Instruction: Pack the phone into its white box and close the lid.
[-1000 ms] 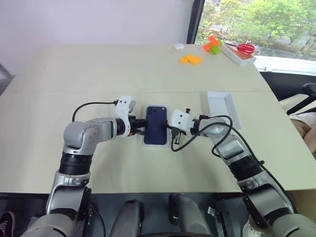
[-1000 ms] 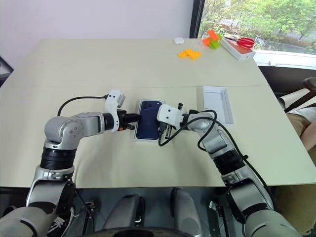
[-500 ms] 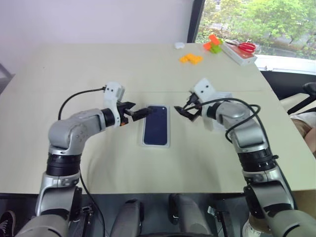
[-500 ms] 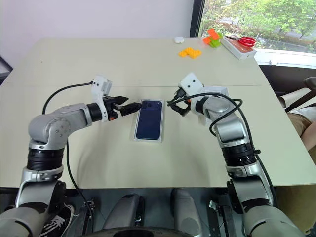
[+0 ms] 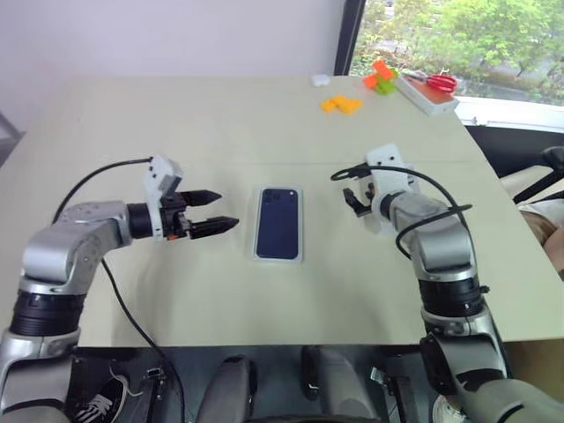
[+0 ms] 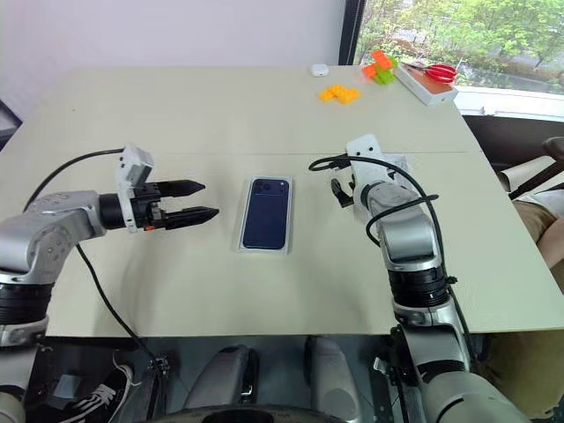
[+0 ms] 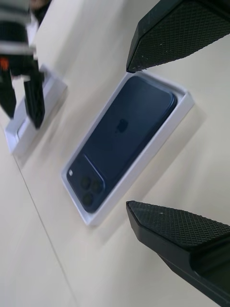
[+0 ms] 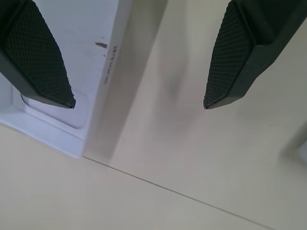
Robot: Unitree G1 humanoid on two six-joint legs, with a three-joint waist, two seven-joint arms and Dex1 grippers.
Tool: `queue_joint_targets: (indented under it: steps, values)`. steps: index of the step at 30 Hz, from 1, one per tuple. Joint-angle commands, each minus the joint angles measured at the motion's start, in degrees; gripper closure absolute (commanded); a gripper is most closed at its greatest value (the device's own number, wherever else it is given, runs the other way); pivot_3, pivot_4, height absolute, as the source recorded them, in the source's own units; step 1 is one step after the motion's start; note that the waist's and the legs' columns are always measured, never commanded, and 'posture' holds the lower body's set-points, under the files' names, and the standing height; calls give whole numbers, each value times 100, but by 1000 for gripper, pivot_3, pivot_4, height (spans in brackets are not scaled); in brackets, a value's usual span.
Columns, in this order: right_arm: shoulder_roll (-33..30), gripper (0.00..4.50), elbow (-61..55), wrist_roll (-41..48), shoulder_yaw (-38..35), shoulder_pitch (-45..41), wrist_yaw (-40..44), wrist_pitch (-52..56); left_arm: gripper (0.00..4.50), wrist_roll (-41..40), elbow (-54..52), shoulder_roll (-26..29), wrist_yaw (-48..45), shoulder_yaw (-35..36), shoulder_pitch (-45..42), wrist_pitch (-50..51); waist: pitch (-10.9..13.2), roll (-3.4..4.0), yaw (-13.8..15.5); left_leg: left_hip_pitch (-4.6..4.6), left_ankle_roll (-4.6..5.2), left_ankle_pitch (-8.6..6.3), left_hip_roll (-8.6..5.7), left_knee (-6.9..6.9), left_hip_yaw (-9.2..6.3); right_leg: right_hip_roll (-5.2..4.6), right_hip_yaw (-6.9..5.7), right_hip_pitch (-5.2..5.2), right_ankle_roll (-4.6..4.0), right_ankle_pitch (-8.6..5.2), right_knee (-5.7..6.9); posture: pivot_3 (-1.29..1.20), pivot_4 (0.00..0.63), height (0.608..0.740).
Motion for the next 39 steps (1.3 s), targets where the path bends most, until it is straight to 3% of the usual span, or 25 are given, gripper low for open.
queue_joint_targets:
  steps: [1, 5, 8, 15, 19, 22, 25, 28, 30, 34, 36, 39]
  values:
    - [130, 12, 330, -97, -253, -52, -434, -267, 13, -43, -157, 10, 12, 198, 24, -149, 0, 0, -3, 0, 0, 0, 0, 0, 1, 0, 0, 0, 0, 0, 0, 0, 150, 740]
    - [117, 12, 771, -50, -305, -47, -543, -544, 13, -112, -323, -103, 258, 278, 108, -65, 1, 1, -5, 0, 1, 0, 0, 1, 1, 0, 0, 0, 2, 1, -1, 0, 150, 740]
    - [116, 722, 957, -24, -406, -26, -630, -592, 0, -144, -400, -105, 345, 304, 134, -28, 1, 1, -9, 0, 3, -2, 0, 0, 0, 0, 0, 0, 3, 1, 0, 0, 150, 740]
    - [211, 4329, 1065, 180, -645, -187, -691, -613, 0, -216, -419, -148, 565, 331, 53, 43, 1, 1, -9, 1, 5, -2, 1, 1, 1, 1, 1, 1, 3, 1, 1, 0, 150, 740]
    - [478, 4426, 972, 597, -1012, -367, -650, -589, 0, -188, -363, -173, 622, 291, -5, 26, 1, 1, -18, 1, 5, -2, 2, 1, 0, 5, 1, 1, 3, 1, 2, 0, 150, 740]
    - [886, 4426, 586, 1376, -1183, -606, -102, -550, 0, -268, -264, -204, 670, 347, -71, 142, 3, 4, -45, 1, 5, -2, 7, 1, 1, 10, 1, -1, 4, 2, 3, 0, 150, 740]
    - [1334, 4426, 74, 2358, -1474, -860, 347, -37, 0, -308, -118, -227, 725, 411, -172, 191, 6, 10, -89, 3, 5, -3, 12, 0, -3, 14, 0, -2, 4, 2, 7, 0, 150, 740]
    - [2095, 4426, -408, 3793, -2252, -1312, 429, 693, 0, -287, 42, -296, 818, 480, -308, 141, 8, 13, -115, 2, 5, -3, 13, 0, -6, 14, -2, -4, 3, 3, 12, 0, 150, 740]
    - [2496, 4426, -457, 4592, -2873, -1561, 190, 1033, 0, -301, 143, -339, 878, 538, -389, 148, 8, 13, -116, 1, 5, -3, 13, 0, -8, 11, -2, -5, 3, 3, 13, 0, 150, 740]
    - [3219, 4426, 245, 6856, -4195, -1950, -1098, 1450, 0, -367, 230, -395, 962, 621, -492, 234, 5, 9, -44, 0, 6, -3, 5, -1, -14, -3, -5, -2, 2, 4, 9, 0, 150, 740]
    - [3345, 4426, 502, 7918, -4231, -1872, -1777, 1319, 0, -361, 183, -409, 981, 628, -456, 235, 12, 19, -17, -1, 10, -6, -1, -1, -9, -13, -4, -1, 2, 4, 5, 0, 150, 740]
    - [3339, 4426, 605, 8725, -3838, -1565, -2412, 1332, 0, -430, 145, -432, 1026, 666, -423, 307, 15, 24, -25, -10, 12, -7, -2, -7, 1, -17, 1, -19, 2, 4, 8, 0, 150, 740]
